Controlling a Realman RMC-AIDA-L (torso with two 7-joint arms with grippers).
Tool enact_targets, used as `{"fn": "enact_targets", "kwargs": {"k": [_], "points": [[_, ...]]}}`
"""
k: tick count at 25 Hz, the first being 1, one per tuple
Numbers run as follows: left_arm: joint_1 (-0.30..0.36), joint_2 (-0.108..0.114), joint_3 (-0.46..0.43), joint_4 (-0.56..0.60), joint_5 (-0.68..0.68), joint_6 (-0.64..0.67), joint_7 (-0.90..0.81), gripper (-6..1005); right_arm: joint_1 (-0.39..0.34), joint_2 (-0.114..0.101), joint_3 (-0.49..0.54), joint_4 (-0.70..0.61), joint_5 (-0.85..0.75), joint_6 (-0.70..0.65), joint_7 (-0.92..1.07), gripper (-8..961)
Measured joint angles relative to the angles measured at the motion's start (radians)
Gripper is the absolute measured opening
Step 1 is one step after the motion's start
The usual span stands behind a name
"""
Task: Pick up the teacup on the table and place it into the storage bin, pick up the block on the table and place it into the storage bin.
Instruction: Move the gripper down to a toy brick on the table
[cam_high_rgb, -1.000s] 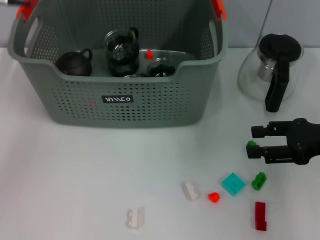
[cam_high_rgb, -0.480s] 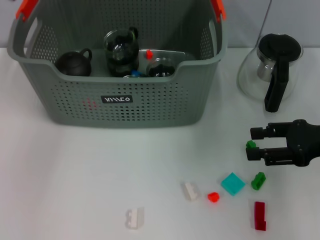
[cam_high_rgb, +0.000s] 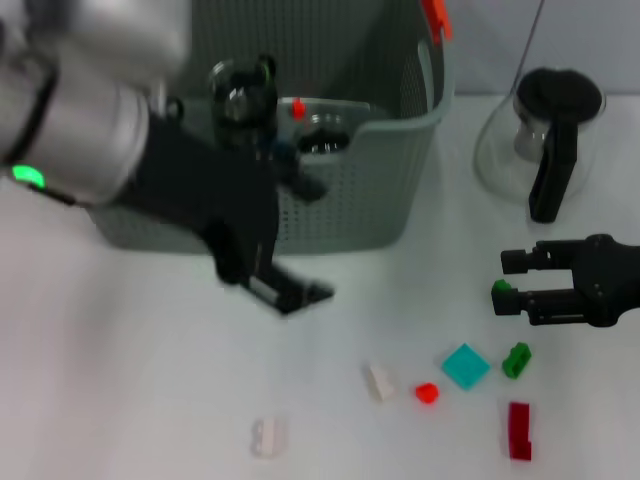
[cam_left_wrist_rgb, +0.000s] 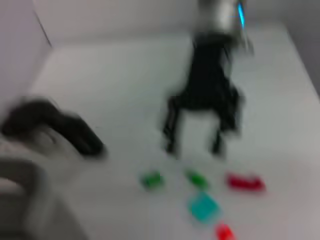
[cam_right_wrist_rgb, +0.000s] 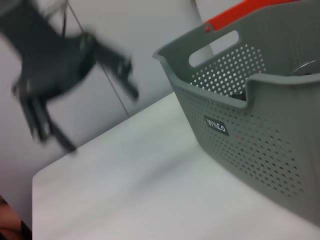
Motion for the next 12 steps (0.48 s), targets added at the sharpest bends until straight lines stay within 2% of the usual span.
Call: {"fn": "enact_targets", "kwargs": {"k": [3, 5, 8, 12], "points": [[0.089, -0.012, 0.201, 0.074, 0.108, -0.024, 0.012, 932, 0.004, 0.0, 0.001, 0.001, 0.0, 0.001, 0.002, 744], [0.118, -0.016, 0.295, 0.071, 0.16, -0.051, 0.01, 933, 0.008, 0.0, 0.003, 0.003, -0.001, 0.002, 0.003, 744], [0.111, -0.018, 0.403, -0.026, 0.232, -0.102, -0.032, 932, 0.012, 0.002, 0.002, 0.005, -0.003, 0.009, 0.003, 744], [0.07, -0.017, 0.503, -0.214, 0.295, -0.188, -0.098, 928, 0.011, 0.003, 0.003, 0.005, -0.003, 0.013, 0.003, 744]]}}
